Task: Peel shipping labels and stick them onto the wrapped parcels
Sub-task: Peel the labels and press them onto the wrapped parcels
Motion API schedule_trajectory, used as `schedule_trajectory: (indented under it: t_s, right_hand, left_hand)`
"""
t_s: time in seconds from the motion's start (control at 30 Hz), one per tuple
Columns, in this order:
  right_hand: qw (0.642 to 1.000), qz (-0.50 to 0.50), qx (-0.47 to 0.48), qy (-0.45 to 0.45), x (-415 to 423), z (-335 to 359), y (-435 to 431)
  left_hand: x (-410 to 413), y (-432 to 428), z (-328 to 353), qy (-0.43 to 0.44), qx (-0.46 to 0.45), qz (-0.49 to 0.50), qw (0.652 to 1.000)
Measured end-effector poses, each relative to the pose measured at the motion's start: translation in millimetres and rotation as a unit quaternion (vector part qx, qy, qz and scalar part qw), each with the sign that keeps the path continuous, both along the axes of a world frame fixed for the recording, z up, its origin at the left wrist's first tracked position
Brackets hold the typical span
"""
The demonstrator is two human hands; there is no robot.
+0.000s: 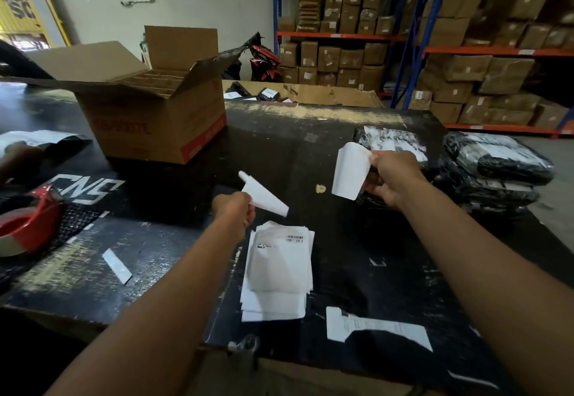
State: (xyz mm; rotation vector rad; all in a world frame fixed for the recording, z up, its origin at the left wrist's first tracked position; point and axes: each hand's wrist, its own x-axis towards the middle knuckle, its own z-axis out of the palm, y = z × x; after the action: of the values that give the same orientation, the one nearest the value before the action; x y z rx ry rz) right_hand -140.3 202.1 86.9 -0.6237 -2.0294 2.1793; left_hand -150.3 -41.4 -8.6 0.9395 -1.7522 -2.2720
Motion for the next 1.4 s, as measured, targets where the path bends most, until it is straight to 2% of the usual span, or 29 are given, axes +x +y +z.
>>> schedule_trajectory:
  t_s: [0.2,0.37,0.43,0.53,0.6,0.7,0.73,0.8,0.87,0.9,0.97,1.07,1.13,1.23,1.4]
  right_hand:
    - [0.999,0.025,0.024,0.01,-59,2,-15]
    - [0.999,0.049,0.021,0.012,-106,1,-24]
    - [0.997,0.065,0.029,0.015,-119,0,-27]
    - [0.996,0.079,0.044,0.019,-134,-1,-32]
    - [0.994,0.09,0.06,0.019,-141,-2,-35]
    - [0.991,0.103,0.089,0.021,-147,-3,-37]
    - [0.989,0.107,0.103,0.024,-147,-3,-38]
    - [0.981,0.124,0.146,0.043,-146,-4,-38]
    - [0.965,0.141,0.208,0.074,-141,-4,-41]
    - [0.953,0.147,0.246,0.096,-137,-3,-42]
    - [0.922,0.151,0.327,0.144,-126,-3,-45]
    - [0.87,0.165,0.414,0.212,-98,-5,-48]
    - [0.841,0.167,0.445,0.258,-74,-7,-46]
    - [0.788,0.147,0.507,0.318,-38,-14,-38]
    - [0.709,0.121,0.597,0.355,10,-28,-15]
  left_hand:
    - [-50,16,-20,-0.01,-0.015,-0.031,0.999]
    - [-89,15,-40,-0.015,-0.14,-0.063,0.988]
    - [-101,14,-48,-0.046,-0.249,-0.059,0.966]
    - [-108,12,-54,-0.1,-0.406,-0.085,0.905]
    - [-110,11,-52,-0.122,-0.449,-0.096,0.88]
    - [-115,9,-45,-0.142,-0.479,-0.095,0.861]
    - [-118,9,-41,-0.128,-0.476,-0.099,0.864]
    - [-122,10,-28,-0.057,-0.41,-0.105,0.904]
    - [-122,17,-7,0.007,-0.226,-0.104,0.969]
    - [-120,22,6,0.024,-0.122,-0.111,0.986]
    - [-113,32,32,0.039,0.018,-0.148,0.988]
    - [-103,41,59,0.069,0.135,-0.196,0.969]
    - [-96,47,69,0.089,0.153,-0.205,0.963]
    - [-81,62,82,0.09,0.104,-0.189,0.972]
    - [-54,102,86,0.085,0.047,-0.171,0.981]
